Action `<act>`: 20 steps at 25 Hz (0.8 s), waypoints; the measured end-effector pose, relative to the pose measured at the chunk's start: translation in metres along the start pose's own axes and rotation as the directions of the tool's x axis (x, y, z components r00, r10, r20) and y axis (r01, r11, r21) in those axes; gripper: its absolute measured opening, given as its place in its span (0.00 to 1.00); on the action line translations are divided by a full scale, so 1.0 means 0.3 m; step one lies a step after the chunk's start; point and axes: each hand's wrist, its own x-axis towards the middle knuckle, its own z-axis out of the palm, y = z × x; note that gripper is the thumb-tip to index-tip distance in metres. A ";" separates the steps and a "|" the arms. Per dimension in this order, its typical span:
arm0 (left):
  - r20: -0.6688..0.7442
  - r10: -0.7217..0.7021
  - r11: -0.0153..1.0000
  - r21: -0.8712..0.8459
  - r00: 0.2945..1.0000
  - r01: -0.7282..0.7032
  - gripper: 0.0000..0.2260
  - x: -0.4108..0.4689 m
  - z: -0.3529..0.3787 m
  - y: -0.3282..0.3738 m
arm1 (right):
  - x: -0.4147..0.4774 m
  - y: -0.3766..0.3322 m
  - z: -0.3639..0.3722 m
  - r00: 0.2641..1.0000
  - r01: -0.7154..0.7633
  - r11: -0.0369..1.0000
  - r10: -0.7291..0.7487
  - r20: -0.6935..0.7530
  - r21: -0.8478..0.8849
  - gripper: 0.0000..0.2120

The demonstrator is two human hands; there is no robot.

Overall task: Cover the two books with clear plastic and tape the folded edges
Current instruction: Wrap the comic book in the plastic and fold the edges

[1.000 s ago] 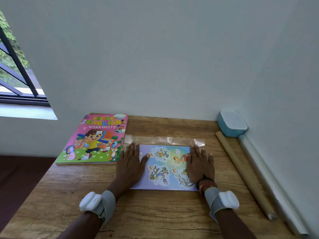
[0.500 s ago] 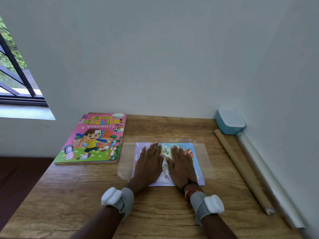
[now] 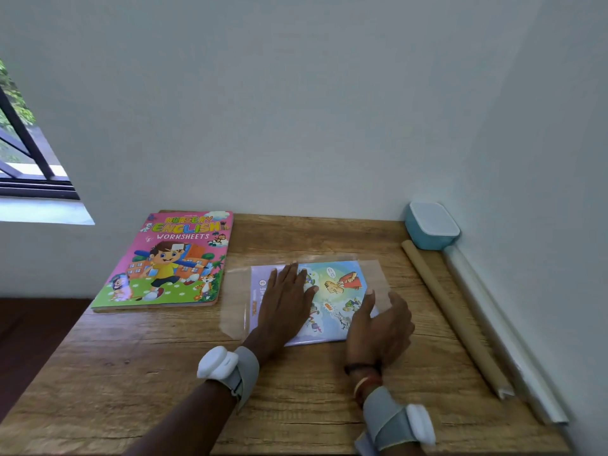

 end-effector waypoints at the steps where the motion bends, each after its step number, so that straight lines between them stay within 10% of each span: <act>1: 0.001 0.023 1.000 -0.016 1.000 -0.023 0.25 0.018 0.006 0.009 | -0.038 -0.026 -0.018 0.983 -0.184 0.977 0.184 0.011 0.105 0.24; 4: 0.003 0.022 0.997 -0.069 1.000 -0.022 0.25 0.071 0.021 0.026 | -0.063 -0.065 -0.032 0.783 -0.622 0.729 0.569 0.252 0.286 0.27; 8: -0.025 -0.031 0.999 -0.007 0.999 0.031 0.22 0.117 0.009 0.044 | -0.030 -0.099 -0.002 0.604 -0.796 0.457 0.645 0.468 0.397 0.21; 17: -0.114 -0.093 0.990 0.099 0.989 0.105 0.23 0.130 0.041 0.031 | 0.012 -0.048 -0.006 0.496 -0.862 0.258 0.608 0.620 0.437 0.15; 20: -0.093 -0.150 0.987 0.043 0.984 0.154 0.25 0.134 0.031 0.042 | -0.022 -0.078 0.049 0.534 -0.832 0.452 0.492 0.687 0.322 0.13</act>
